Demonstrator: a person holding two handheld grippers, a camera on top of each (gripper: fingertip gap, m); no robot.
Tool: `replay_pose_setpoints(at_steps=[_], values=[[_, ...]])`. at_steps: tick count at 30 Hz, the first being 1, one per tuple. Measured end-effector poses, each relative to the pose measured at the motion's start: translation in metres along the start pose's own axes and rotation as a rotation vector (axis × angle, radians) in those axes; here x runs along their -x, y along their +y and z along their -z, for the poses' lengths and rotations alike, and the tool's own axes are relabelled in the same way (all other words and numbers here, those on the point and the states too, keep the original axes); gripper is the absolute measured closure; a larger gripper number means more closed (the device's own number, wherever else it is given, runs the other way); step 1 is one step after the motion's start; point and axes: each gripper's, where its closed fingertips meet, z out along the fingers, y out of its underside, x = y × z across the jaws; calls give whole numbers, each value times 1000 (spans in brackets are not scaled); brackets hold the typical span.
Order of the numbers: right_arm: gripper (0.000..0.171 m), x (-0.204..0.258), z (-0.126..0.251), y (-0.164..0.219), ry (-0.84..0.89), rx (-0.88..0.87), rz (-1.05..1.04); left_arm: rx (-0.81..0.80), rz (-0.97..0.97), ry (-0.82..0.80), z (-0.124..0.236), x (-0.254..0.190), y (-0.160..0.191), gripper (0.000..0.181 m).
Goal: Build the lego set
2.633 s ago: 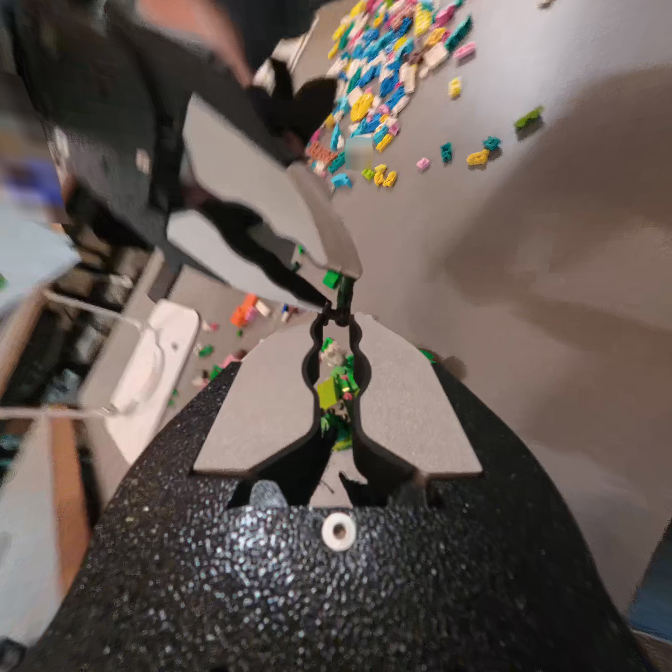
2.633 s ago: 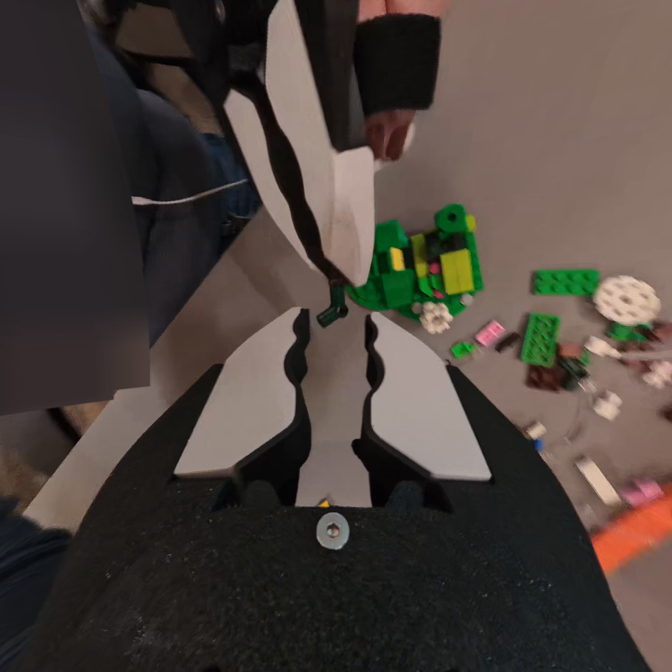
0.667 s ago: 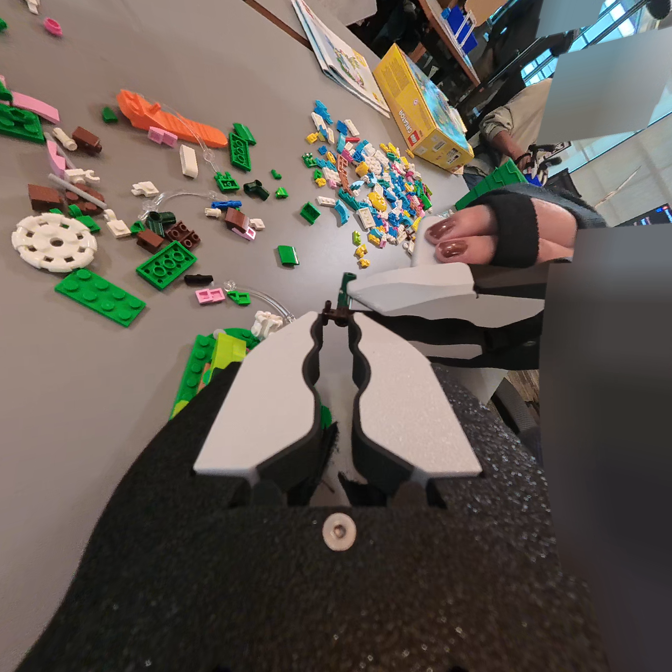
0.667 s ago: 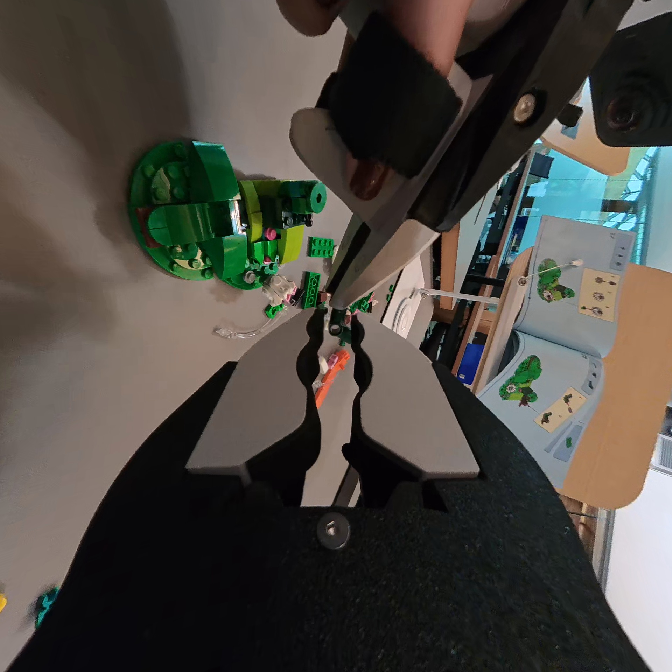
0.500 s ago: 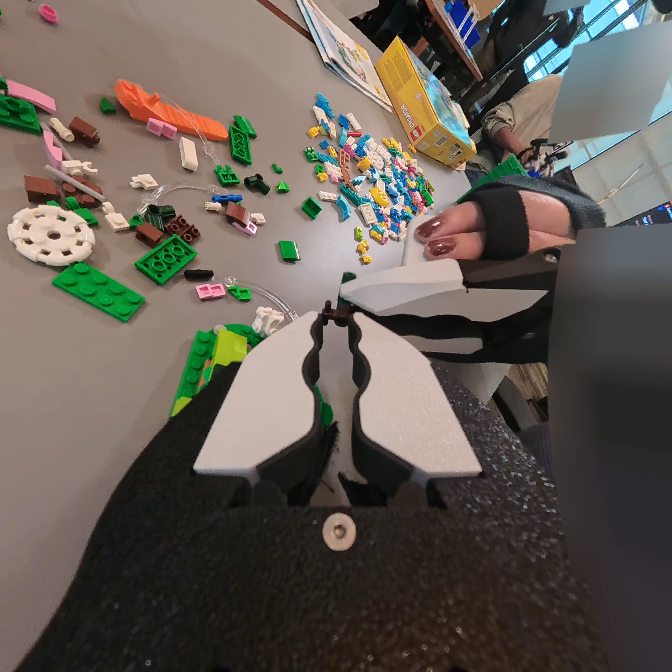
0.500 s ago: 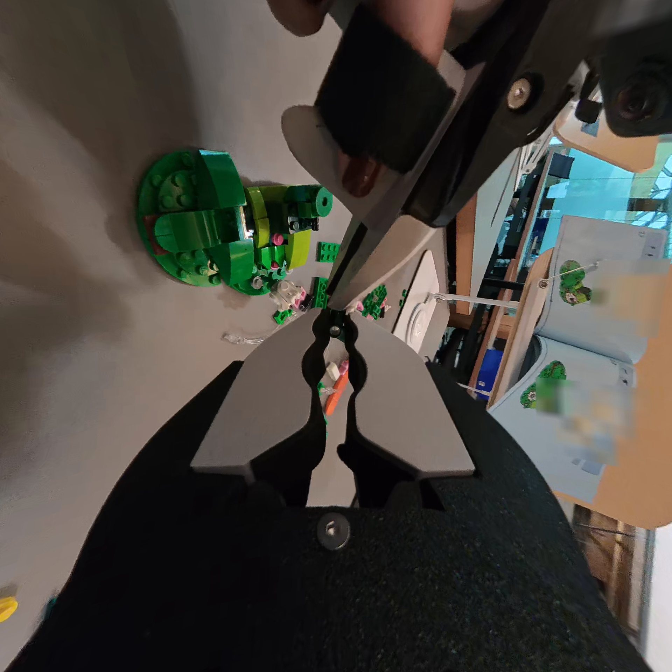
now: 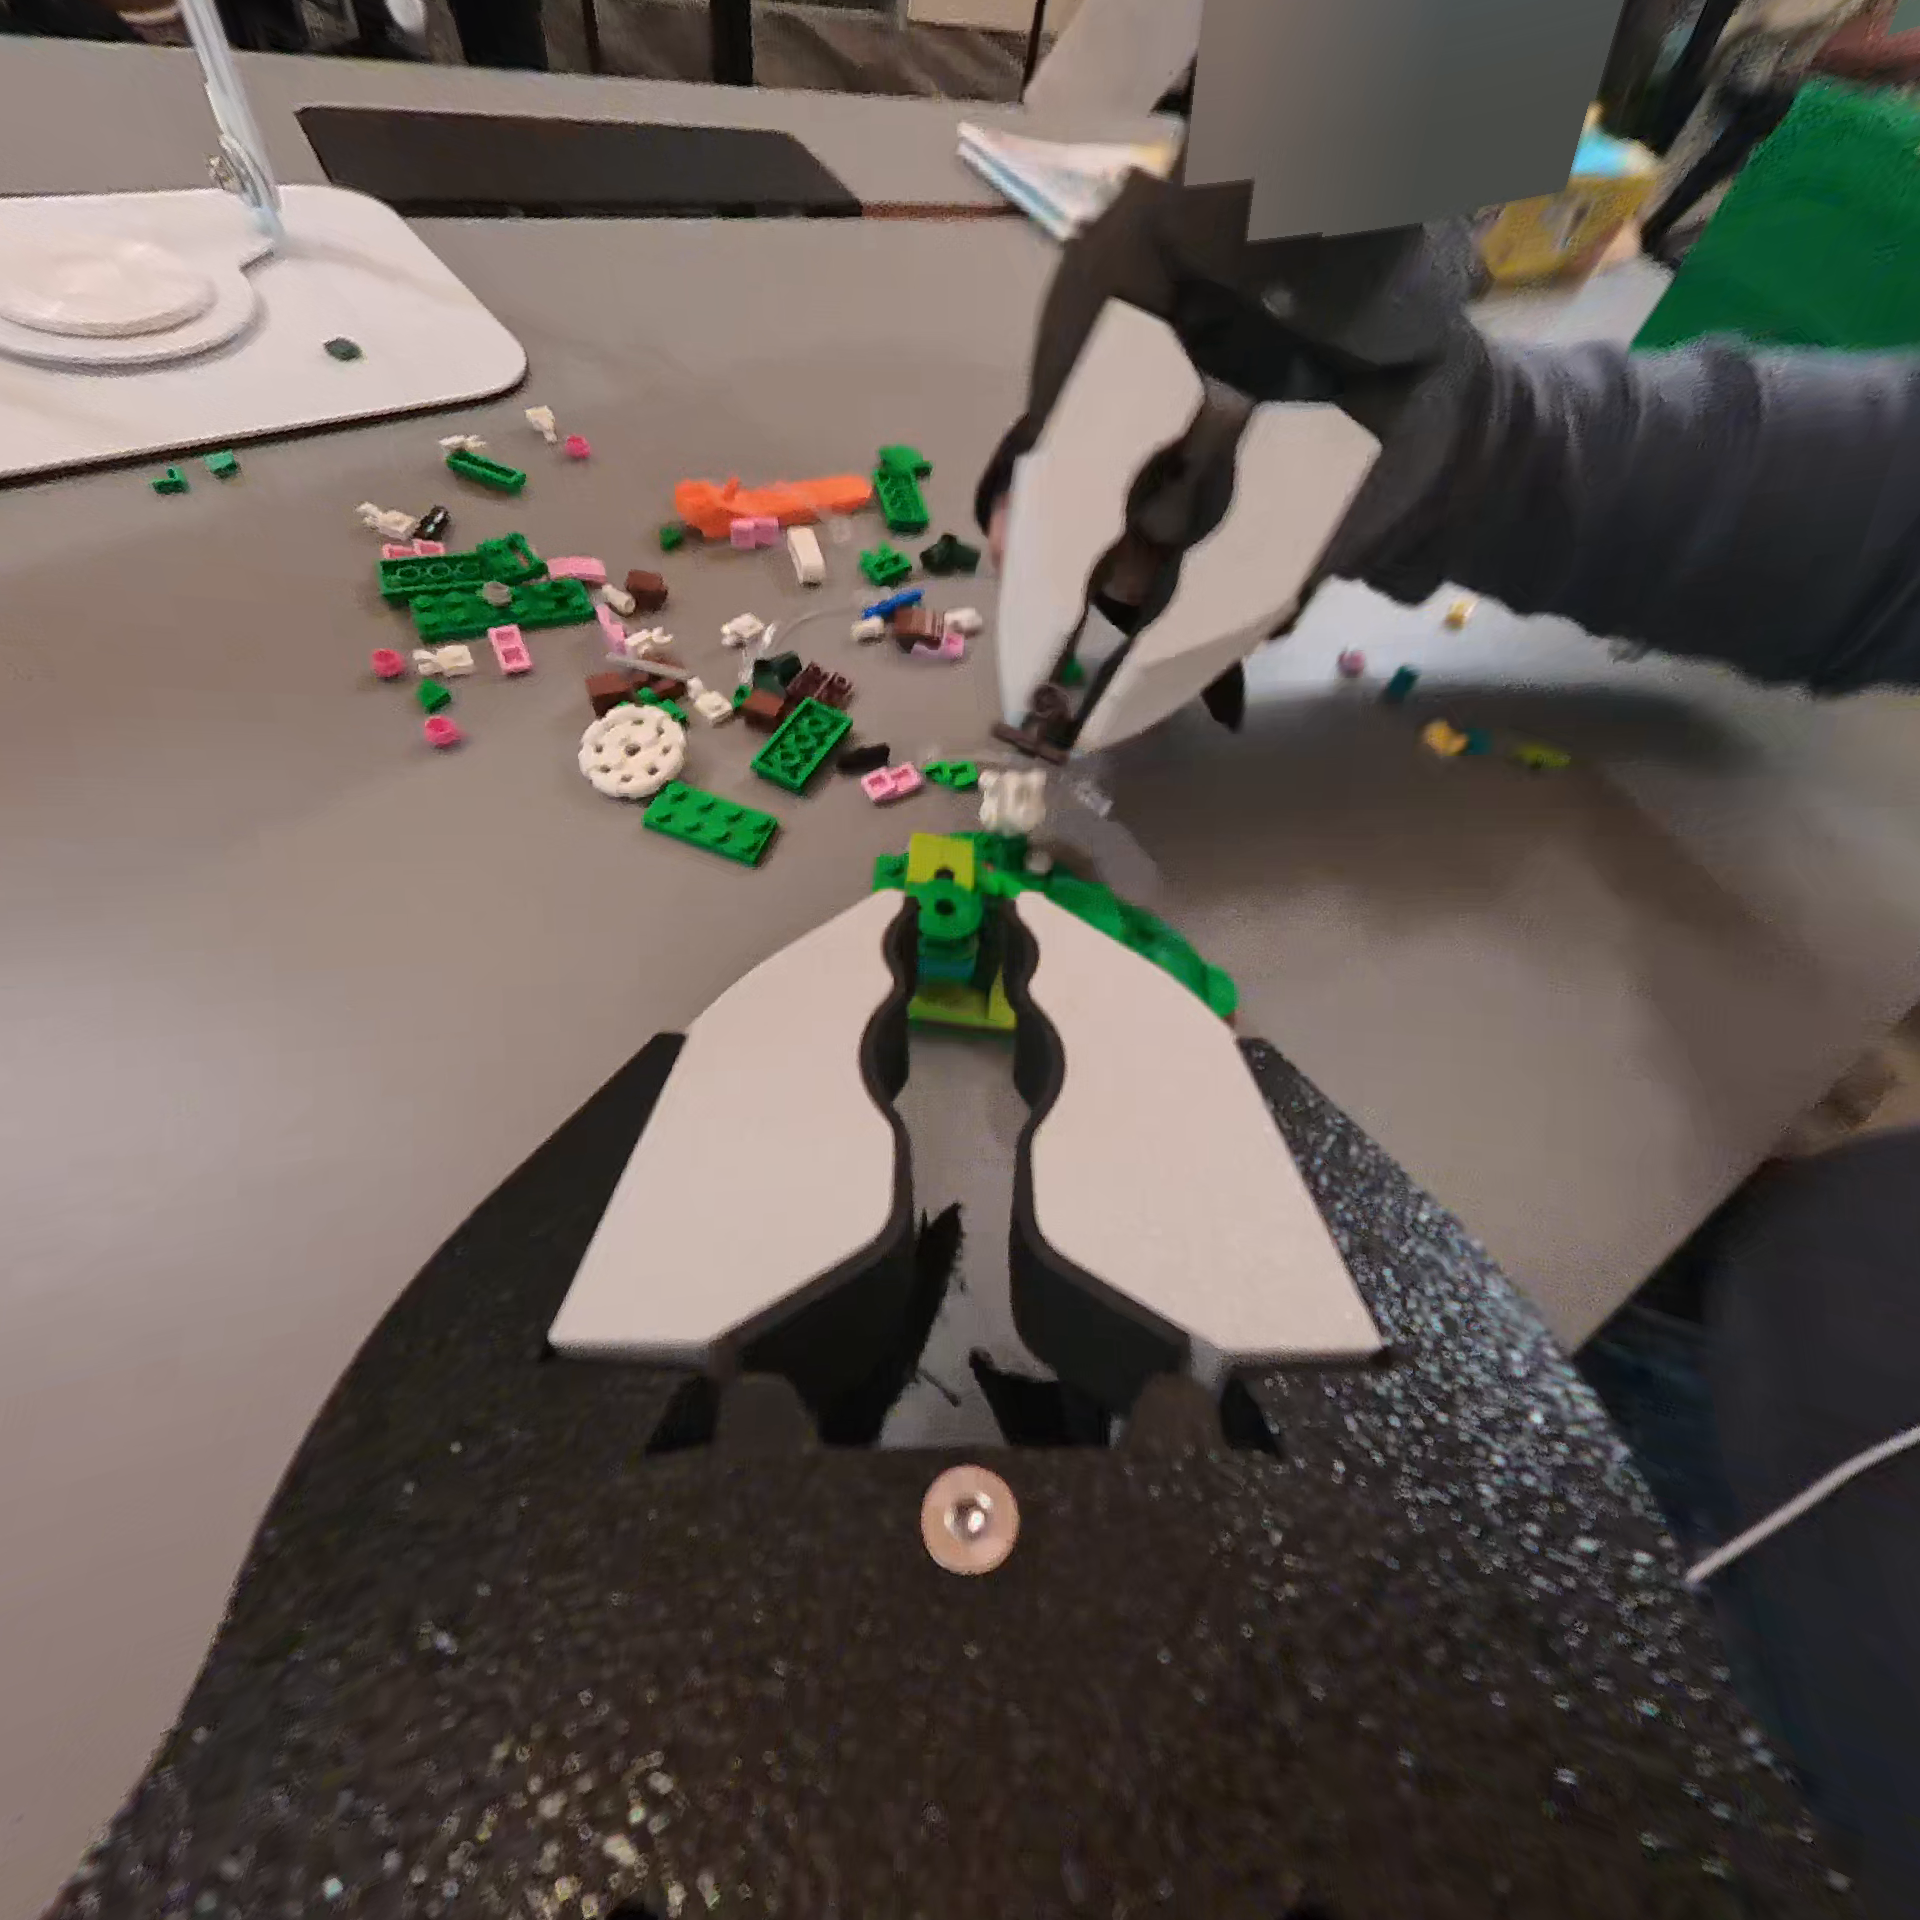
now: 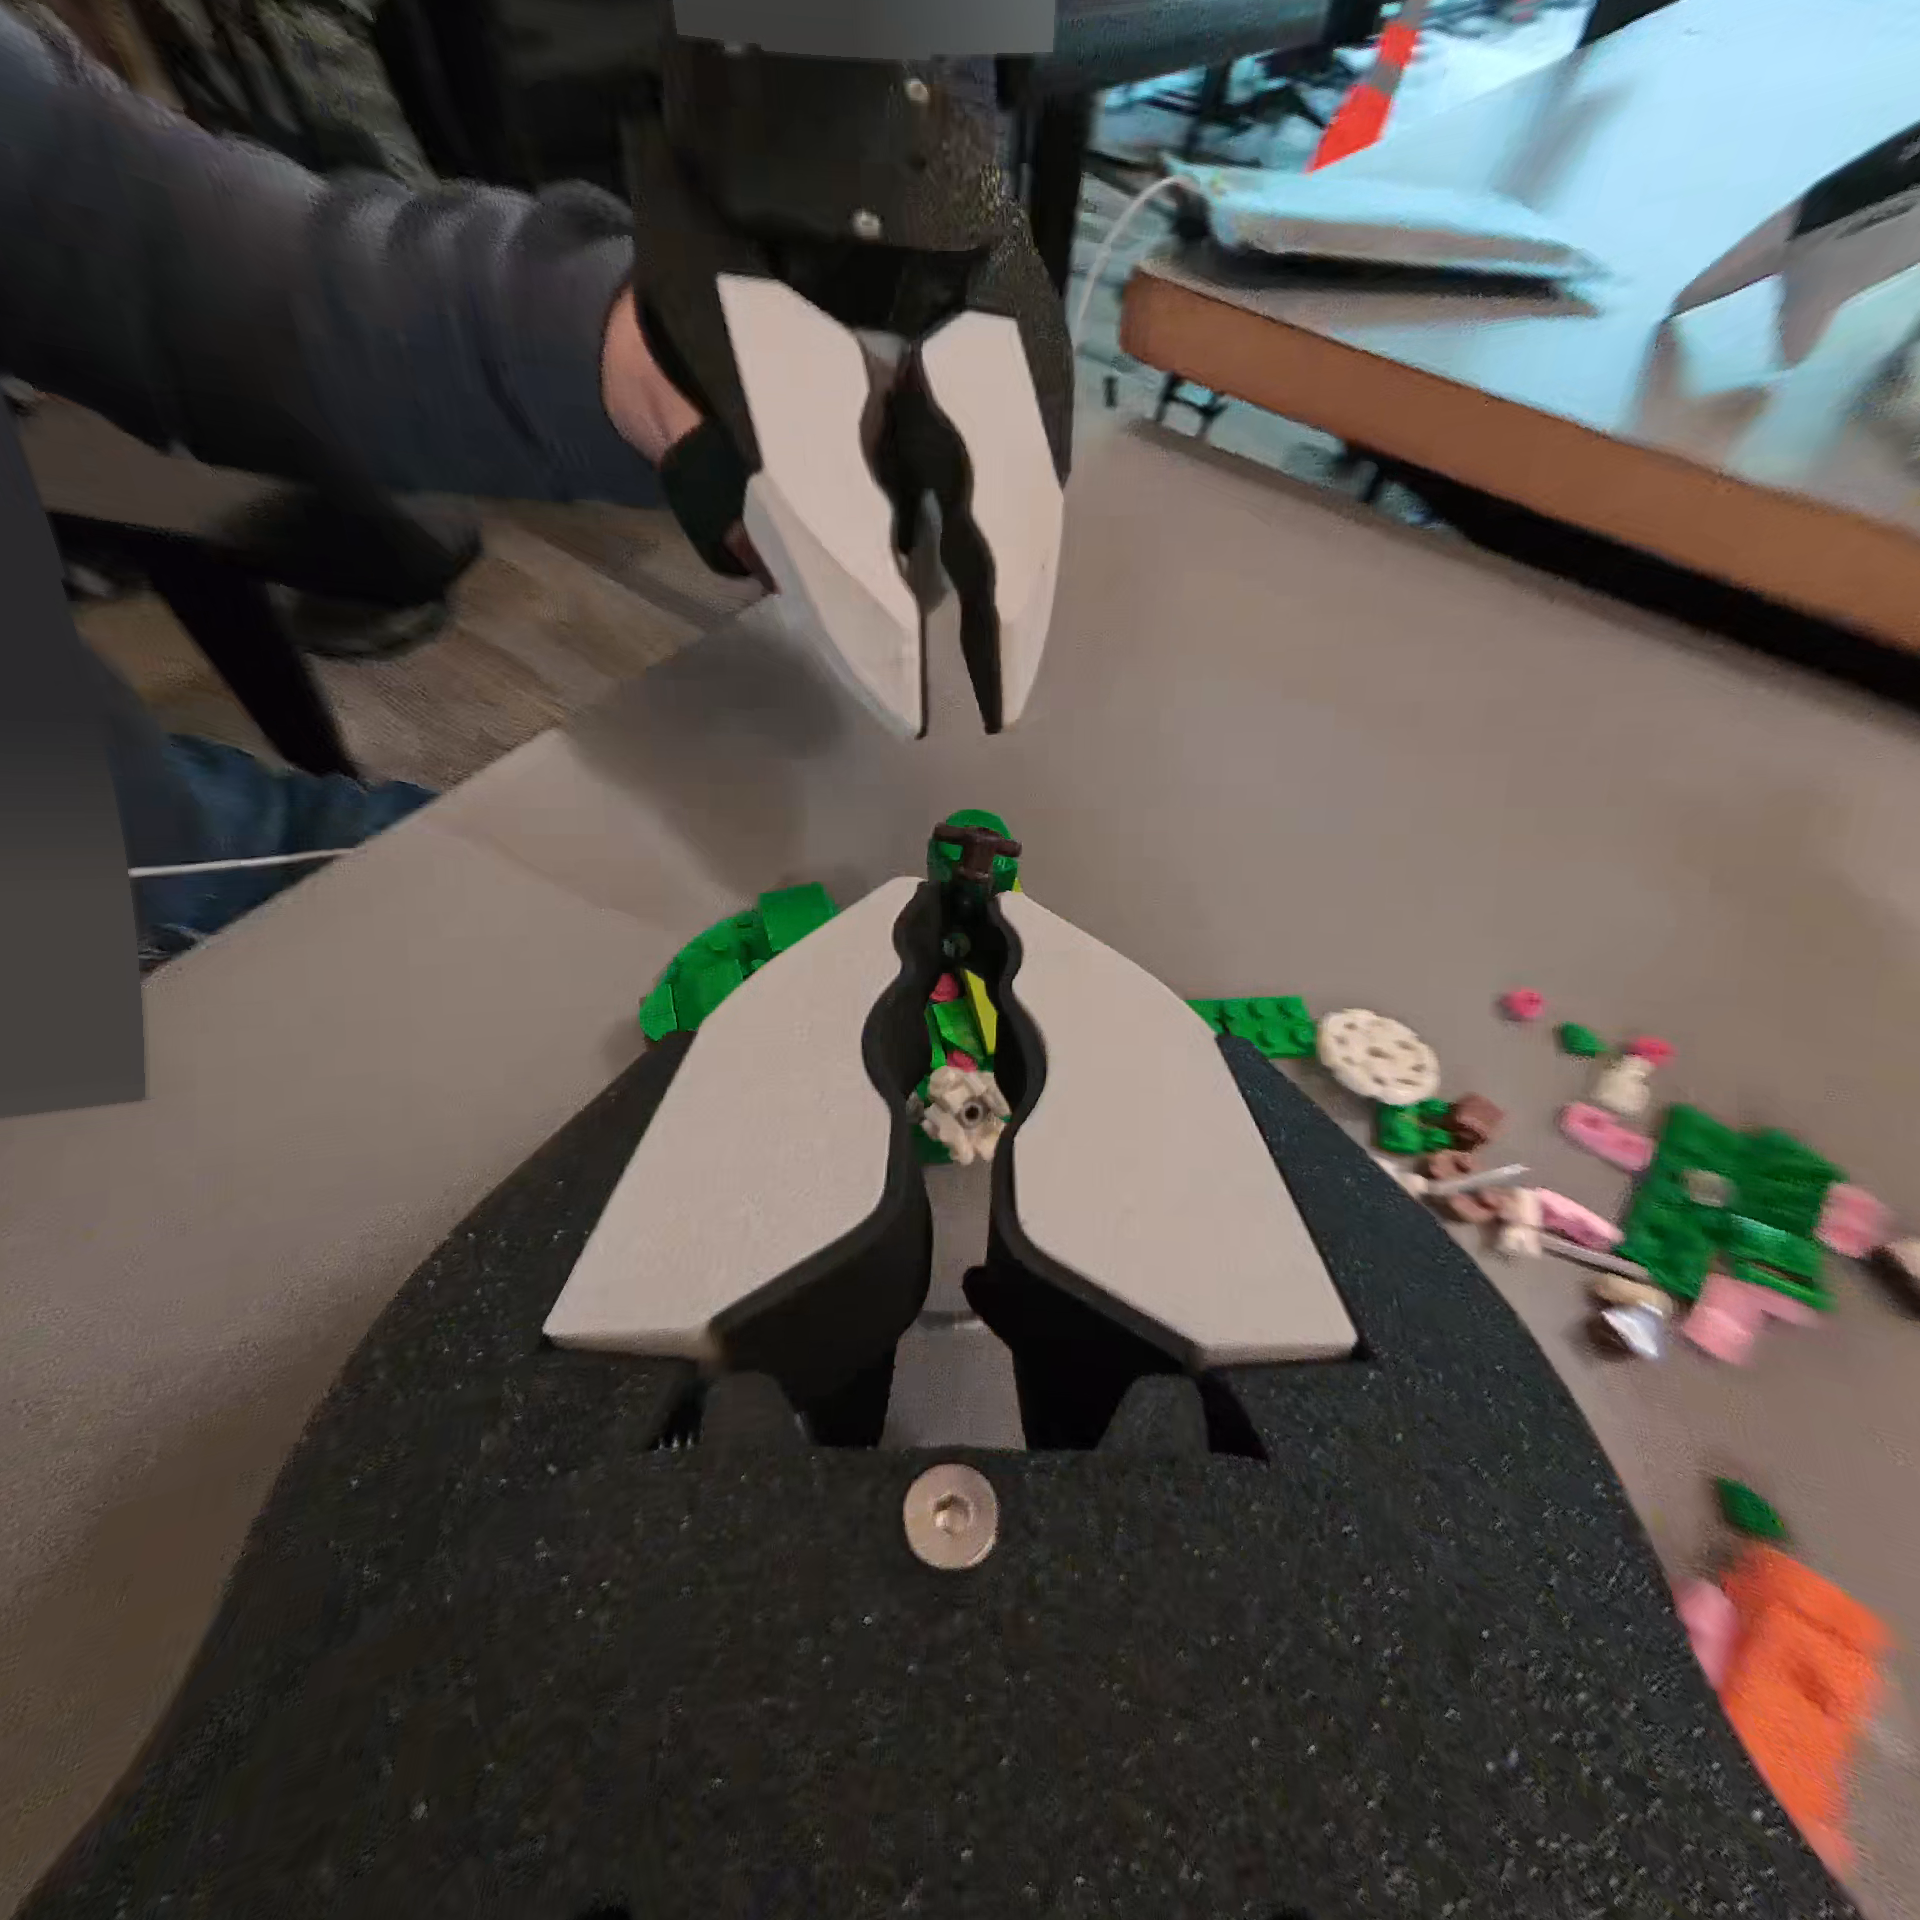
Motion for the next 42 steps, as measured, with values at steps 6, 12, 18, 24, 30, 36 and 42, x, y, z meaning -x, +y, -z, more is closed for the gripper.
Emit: replay_pose_setpoints(at_steps=[6,12,18,24,30,36,42], values=[[164,-7,-16,7,-193,-4,-151,60,-76,-1,-12,4,21,156],[164,-7,-23,9,-267,41,-146,28,-72,56,-18,3,17,155],[164,-2,-17,-13,-327,-87,-117,-61,-129,113,-14,-4,-11,159],[164,1,-12,-14,-335,-103,-100,-91,-161,154,-20,-9,-19,166],[161,1,-11,-7,-321,-24,-51,5,-174,164,-25,-8,-13,167],[160,2,-13,-5,-323,50,-12,129,-229,167,-25,-9,-6,167],[165,3,-14,0,-346,121,2,186,-290,153,-27,-10,-3,167]])
